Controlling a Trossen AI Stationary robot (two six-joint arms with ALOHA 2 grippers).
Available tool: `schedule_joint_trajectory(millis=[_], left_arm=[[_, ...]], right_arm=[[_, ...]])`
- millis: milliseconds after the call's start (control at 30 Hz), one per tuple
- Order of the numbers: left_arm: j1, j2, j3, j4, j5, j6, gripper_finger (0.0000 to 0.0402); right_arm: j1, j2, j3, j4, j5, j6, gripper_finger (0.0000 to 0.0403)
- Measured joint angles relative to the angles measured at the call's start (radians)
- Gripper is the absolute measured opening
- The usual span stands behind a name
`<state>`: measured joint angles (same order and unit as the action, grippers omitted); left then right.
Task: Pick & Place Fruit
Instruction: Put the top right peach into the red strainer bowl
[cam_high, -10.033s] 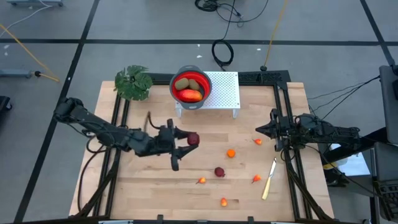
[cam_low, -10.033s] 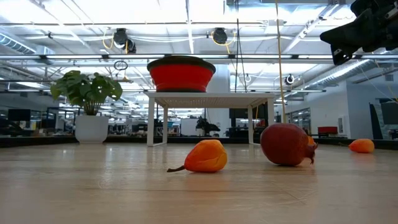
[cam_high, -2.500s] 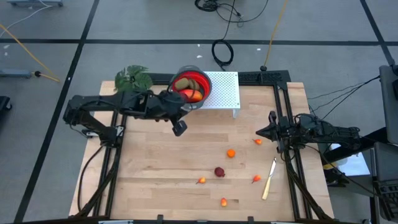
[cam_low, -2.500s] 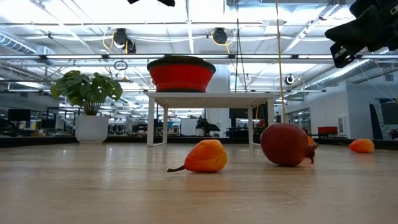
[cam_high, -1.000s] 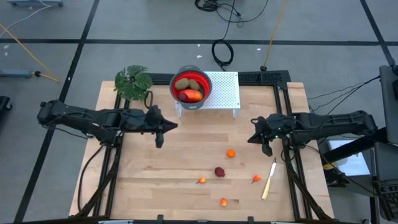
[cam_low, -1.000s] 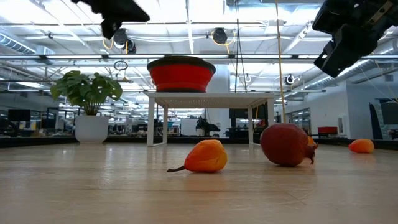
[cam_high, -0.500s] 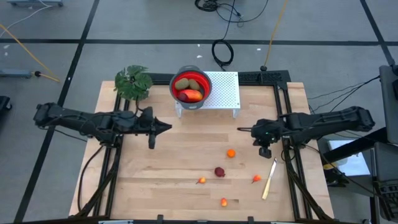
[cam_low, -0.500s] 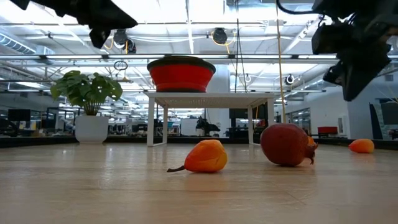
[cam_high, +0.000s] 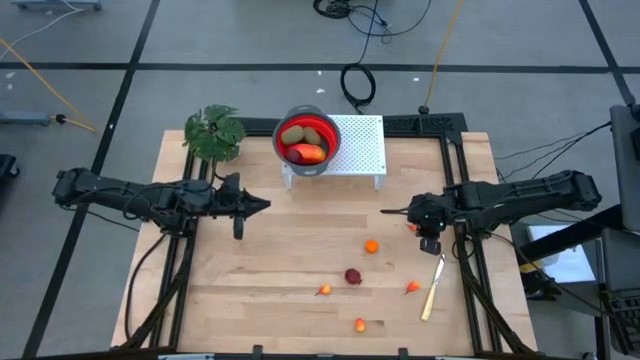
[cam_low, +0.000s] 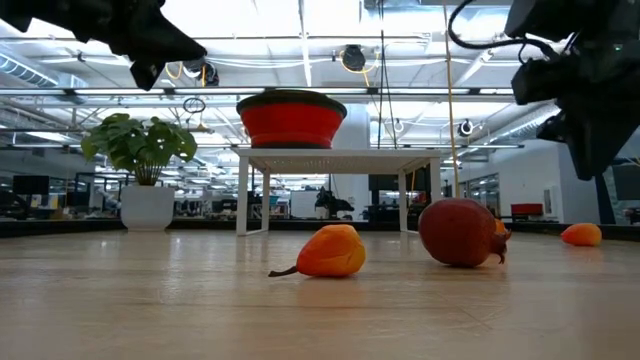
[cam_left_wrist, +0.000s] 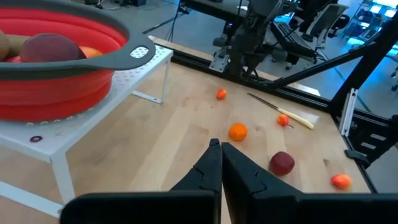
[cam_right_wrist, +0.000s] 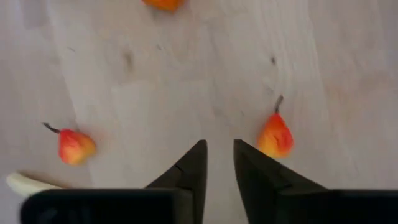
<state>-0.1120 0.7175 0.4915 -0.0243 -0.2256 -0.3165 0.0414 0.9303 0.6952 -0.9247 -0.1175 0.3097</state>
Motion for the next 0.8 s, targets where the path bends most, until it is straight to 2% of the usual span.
schedule_joint_trajectory(millis=[200,500,667,800], left_arm=[[0.0,0.001,0.0,0.002,-0.003,0.008,0.002],[0.0,0.001,0.0,0.005,-0.003,0.011,0.0021],[0.0,0.001,0.0,0.01,-0.003,0.016,0.0021],[0.0,0.001,0.0,0.025,-0.003,0.015,0.0021]], right_arm=[[-0.001,0.0,0.0,-0.044,0.069,0.012,0.0138],[-0.03,0.0,-0.015,-0.017,0.069,0.019,0.0227],[-0.051,0.001,-0.08,0.062,0.077,0.02,0.0257],[-0.055,0.001,-0.121,0.1,0.144,0.04,0.0262]])
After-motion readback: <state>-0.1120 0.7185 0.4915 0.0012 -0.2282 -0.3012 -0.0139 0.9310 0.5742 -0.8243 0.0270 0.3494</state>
